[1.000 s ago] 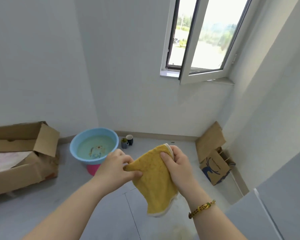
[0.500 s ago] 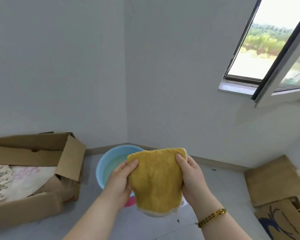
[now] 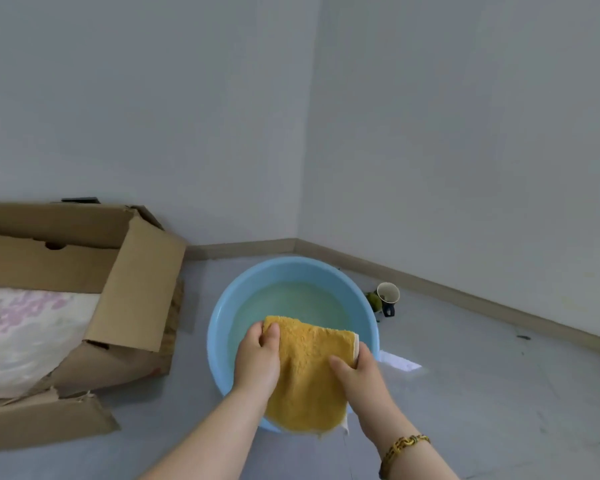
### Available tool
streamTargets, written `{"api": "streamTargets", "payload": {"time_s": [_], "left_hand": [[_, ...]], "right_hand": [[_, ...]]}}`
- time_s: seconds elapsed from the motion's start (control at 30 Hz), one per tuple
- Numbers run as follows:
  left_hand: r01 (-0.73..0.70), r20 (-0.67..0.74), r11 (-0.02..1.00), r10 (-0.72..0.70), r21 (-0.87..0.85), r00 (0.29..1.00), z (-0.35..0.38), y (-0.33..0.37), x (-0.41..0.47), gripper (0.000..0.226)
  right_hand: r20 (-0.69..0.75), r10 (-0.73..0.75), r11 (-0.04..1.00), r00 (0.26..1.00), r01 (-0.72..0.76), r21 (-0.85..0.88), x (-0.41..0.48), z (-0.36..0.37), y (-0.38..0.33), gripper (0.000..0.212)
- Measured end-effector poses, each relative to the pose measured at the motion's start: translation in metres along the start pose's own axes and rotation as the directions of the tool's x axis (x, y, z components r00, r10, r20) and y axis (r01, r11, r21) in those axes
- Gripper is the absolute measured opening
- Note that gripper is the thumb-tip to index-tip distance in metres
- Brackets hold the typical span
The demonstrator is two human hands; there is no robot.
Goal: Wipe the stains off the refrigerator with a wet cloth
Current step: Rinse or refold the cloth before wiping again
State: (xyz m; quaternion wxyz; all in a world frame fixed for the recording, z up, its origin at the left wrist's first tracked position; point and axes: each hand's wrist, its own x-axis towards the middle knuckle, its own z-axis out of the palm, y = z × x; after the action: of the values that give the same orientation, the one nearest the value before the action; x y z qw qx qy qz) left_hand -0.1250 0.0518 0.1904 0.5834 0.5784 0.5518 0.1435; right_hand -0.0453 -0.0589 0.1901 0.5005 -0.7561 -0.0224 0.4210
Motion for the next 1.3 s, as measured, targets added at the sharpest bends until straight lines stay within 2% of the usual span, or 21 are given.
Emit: {"api": "streamTargets", "payload": {"time_s": [0.1, 0.2, 0.27, 0.33, 0.47, 0.57, 0.7, 0.77, 0.8, 0.87, 0.93, 0.97, 1.03, 1.13, 1.2, 1.3], "left_hand": [[-0.058, -0.037, 0.991, 0.063, 0.122, 0.997, 0.031, -0.044, 0.061, 0.034], [-0.046, -0.032, 0.994, 0.05, 0.103, 0.998, 0.062, -0.09, 0.122, 0.035], [-0.04, 0.053, 0.999, 0.038, 0.035, 0.998, 0.076, -0.114, 0.15, 0.035], [-0.07, 0.156, 0.992, 0.053, 0.105, 0.986, 0.092, -0.139, 0.176, 0.04], [-0.085, 0.136, 0.952, 0.047, 0.293, 0.99, 0.117, -0.188, 0.23, 0.045], [-0.067, 0.124, 0.873, 0.008, 0.482, 0.992, 0.122, -0.212, 0.252, 0.047], [-0.009, 0.103, 0.806, -0.065, 0.591, 0.993, 0.121, -0.228, 0.258, 0.031], [0.022, 0.082, 0.828, -0.082, 0.561, 0.993, 0.123, -0.229, 0.258, 0.024], [0.045, 0.071, 0.872, -0.091, 0.487, 0.993, 0.123, -0.228, 0.259, 0.022], [0.119, 0.094, 0.971, -0.141, 0.206, 0.986, 0.121, -0.224, 0.258, 0.022], [0.158, 0.132, 0.987, -0.153, -0.034, 0.979, 0.119, -0.215, 0.252, 0.02], [0.142, 0.122, 0.985, -0.13, -0.098, 0.984, 0.119, -0.208, 0.248, 0.022], [0.083, 0.064, 0.98, -0.072, -0.182, 0.995, 0.121, -0.194, 0.238, 0.028], [-0.017, -0.028, 0.974, 0.01, -0.224, 1.0, 0.122, -0.171, 0.22, 0.026], [-0.075, -0.089, 0.976, 0.057, -0.206, 0.994, 0.122, -0.16, 0.207, 0.033], [-0.192, -0.108, 0.964, 0.175, -0.186, 0.979, 0.123, -0.151, 0.19, 0.045]], "right_hand": [[-0.045, 0.032, 0.999, 0.998, -0.032, 0.02, 0.076, 0.017, 0.031, 0.016], [-0.042, 0.031, 0.999, 0.999, -0.031, -0.013, 0.147, 0.032, 0.073, 0.009], [0.011, -0.015, 0.995, 1.0, 0.016, -0.101, 0.183, 0.039, 0.095, 0.027], [0.044, -0.069, 0.967, 0.997, 0.078, -0.245, 0.214, 0.047, 0.115, 0.034], [-0.025, -0.141, 0.865, 0.99, 0.11, -0.49, 0.268, 0.064, 0.154, 0.031], [-0.027, -0.164, 0.698, 0.986, 0.096, -0.709, 0.284, 0.071, 0.17, 0.026], [-0.039, -0.126, 0.617, 0.991, 0.048, -0.786, 0.29, 0.075, 0.178, 0.03], [-0.039, -0.11, 0.671, 0.993, 0.046, -0.74, 0.291, 0.076, 0.18, 0.033], [-0.031, -0.093, 0.746, 0.995, 0.049, -0.665, 0.292, 0.077, 0.18, 0.035], [0.012, -0.061, 0.917, 0.998, 0.061, -0.395, 0.291, 0.078, 0.176, 0.027], [-0.011, -0.094, 0.983, 0.995, 0.092, -0.157, 0.284, 0.076, 0.165, 0.002], [-0.044, -0.136, 0.988, 0.99, 0.132, -0.082, 0.279, 0.076, 0.16, 0.008], [-0.115, -0.248, 0.969, 0.962, 0.245, -0.041, 0.268, 0.08, 0.152, 0.017], [-0.117, -0.408, 0.907, 0.905, 0.388, -0.163, 0.25, 0.097, 0.144, 0.025], [-0.122, -0.46, 0.873, 0.879, 0.423, -0.241, 0.25, 0.101, 0.138, 0.027], [-0.174, -0.459, 0.887, 0.872, 0.437, -0.147, 0.255, 0.096, 0.124, 0.029]]}}
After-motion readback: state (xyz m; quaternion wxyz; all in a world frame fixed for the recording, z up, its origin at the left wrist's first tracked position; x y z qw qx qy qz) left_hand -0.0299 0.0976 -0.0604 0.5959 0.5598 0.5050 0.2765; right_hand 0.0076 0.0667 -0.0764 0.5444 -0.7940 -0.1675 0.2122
